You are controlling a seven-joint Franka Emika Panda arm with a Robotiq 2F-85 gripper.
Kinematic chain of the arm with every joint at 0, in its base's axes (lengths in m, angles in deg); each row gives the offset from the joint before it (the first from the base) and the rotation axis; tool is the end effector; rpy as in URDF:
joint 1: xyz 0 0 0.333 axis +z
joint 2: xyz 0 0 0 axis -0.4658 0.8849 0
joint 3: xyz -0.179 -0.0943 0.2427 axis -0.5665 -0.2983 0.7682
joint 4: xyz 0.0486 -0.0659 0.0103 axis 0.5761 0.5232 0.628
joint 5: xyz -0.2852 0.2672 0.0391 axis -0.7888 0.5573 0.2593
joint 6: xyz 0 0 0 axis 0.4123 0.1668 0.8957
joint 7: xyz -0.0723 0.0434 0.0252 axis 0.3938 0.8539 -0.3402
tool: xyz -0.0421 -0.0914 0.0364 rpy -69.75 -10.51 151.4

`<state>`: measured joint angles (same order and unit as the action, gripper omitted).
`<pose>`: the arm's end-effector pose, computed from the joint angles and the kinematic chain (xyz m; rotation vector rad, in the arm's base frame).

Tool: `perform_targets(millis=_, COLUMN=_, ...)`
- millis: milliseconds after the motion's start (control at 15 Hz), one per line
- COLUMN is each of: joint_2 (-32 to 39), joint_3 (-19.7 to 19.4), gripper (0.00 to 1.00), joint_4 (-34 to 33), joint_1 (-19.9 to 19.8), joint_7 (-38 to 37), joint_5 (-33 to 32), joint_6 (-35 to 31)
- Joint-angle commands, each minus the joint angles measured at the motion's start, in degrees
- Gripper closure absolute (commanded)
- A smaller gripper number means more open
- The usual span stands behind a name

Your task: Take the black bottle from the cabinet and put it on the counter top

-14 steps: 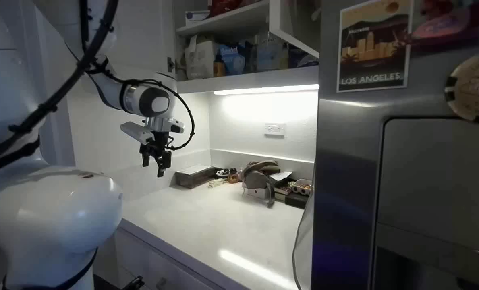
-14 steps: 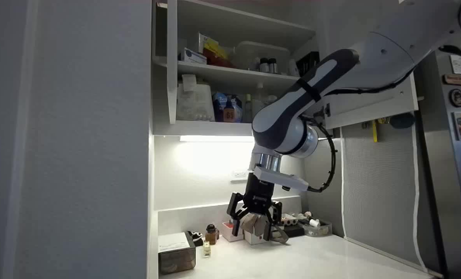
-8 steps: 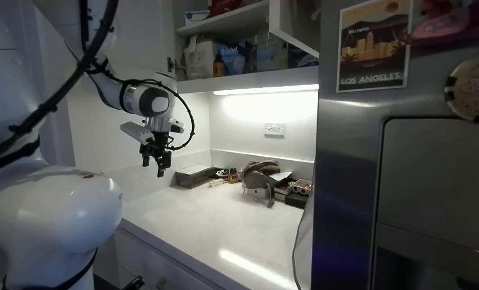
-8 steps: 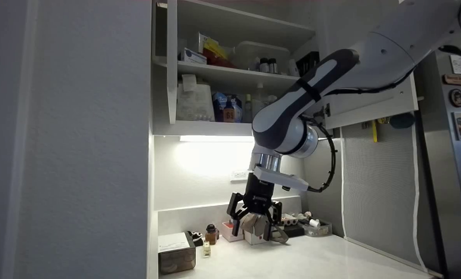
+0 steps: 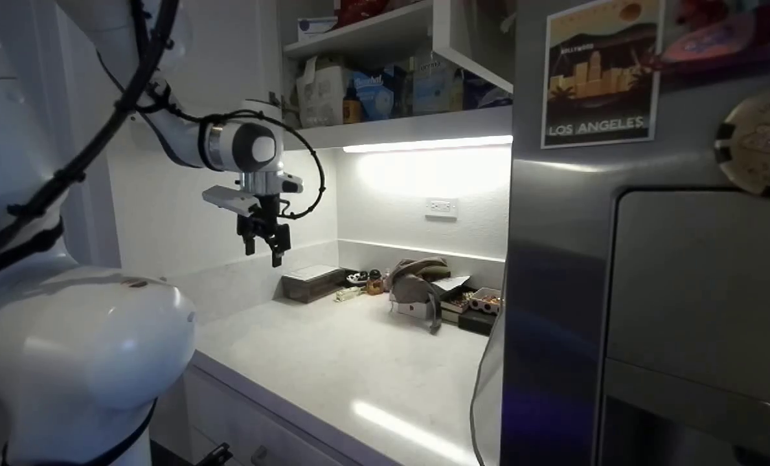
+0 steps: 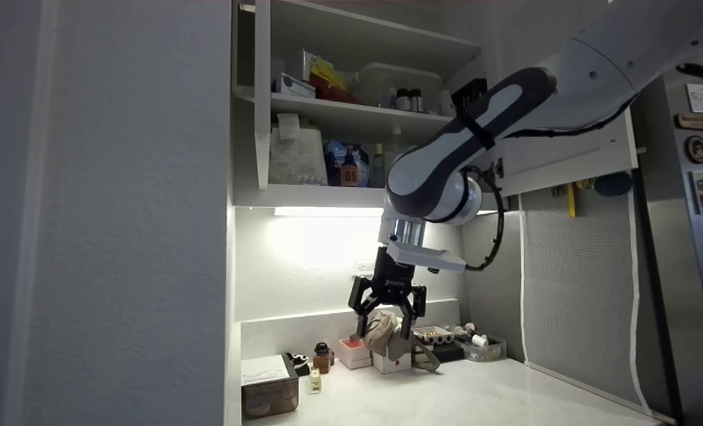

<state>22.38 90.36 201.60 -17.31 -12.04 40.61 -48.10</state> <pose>0.4232 0.1772 0.4290 -2.9556 0.1279 -0.1989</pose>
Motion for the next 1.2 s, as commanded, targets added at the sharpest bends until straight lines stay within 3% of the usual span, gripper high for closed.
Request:
perform_targets(millis=0, joint_2=-3.76, joint_3=1.12, gripper=0.0, joint_4=-3.71, joint_1=-3.16, joint_7=-4.48, joint_5=-7.31, joint_6=0.81)
perform_targets(millis=400, joint_2=-6.43, joint_3=0.94, gripper=0.0, joint_4=-12.16, joint_1=-6.93, joint_7=-5.37, joint_5=-15.94, joint_6=-0.86)
perform_targets(millis=667, joint_2=-6.24, joint_3=0.62, gripper=0.0, joint_4=-18.33, joint_1=-9.53, joint_7=-4.75, joint_5=-19.23, joint_6=-5.36)
perform_targets(millis=1133, joint_2=1.73, joint_3=2.65, gripper=0.0, joint_4=-31.08, joint_1=-14.52, joint_7=-6.82, joint_5=-27.17, joint_6=-14.14)
